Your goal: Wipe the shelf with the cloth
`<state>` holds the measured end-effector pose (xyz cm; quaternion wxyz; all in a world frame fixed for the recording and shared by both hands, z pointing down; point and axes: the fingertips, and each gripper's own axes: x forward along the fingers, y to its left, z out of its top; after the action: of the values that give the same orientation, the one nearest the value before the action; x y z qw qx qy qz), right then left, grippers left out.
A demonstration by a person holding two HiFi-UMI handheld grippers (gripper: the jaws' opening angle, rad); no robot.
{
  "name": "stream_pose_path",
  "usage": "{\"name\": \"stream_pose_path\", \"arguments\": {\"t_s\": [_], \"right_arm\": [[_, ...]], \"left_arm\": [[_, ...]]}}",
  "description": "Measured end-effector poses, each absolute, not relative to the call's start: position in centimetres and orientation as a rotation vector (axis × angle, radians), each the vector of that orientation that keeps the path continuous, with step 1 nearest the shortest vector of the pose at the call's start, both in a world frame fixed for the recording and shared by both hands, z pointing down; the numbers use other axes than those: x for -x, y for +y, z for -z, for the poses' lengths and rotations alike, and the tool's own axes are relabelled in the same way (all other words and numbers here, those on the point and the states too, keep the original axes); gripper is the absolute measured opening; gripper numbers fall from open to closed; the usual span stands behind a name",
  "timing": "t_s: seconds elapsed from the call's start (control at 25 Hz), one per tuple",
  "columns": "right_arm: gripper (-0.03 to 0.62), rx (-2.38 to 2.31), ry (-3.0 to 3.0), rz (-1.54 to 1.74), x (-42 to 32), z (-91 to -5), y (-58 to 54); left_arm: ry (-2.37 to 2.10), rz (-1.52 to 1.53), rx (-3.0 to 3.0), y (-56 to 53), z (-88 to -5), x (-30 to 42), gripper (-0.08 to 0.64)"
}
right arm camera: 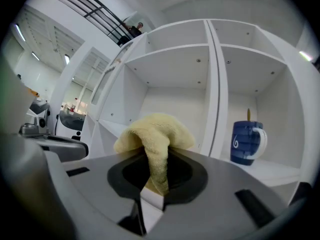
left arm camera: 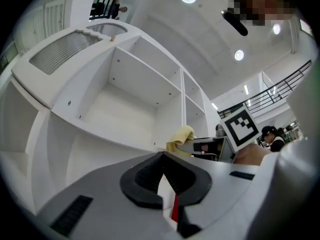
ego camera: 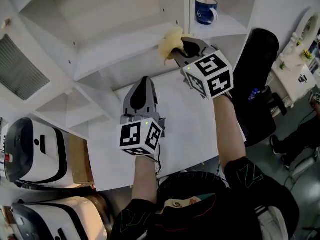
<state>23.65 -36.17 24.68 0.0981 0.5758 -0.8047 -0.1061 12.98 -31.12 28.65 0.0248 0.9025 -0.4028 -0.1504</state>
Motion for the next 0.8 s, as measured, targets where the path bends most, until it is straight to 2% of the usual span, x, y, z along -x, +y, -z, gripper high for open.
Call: {"name": "stream_pose_path", "arguments": {"t_s": [0.36, 0.8], "right_arm": [[0.055, -1.840, -2.641, 0.138, -27.1, -30.0, -30.7], [0.055, -1.888, -2.570, -0.020, -28.8, -39.2, -28.8]], "left_arm": [[-1.331, 0.428, -2.751, -29.9, -31.3, -14.0, 0.000], [-1.429, 0.337, -2.709, -29.5, -36.5, -15.2, 0.000]]}}
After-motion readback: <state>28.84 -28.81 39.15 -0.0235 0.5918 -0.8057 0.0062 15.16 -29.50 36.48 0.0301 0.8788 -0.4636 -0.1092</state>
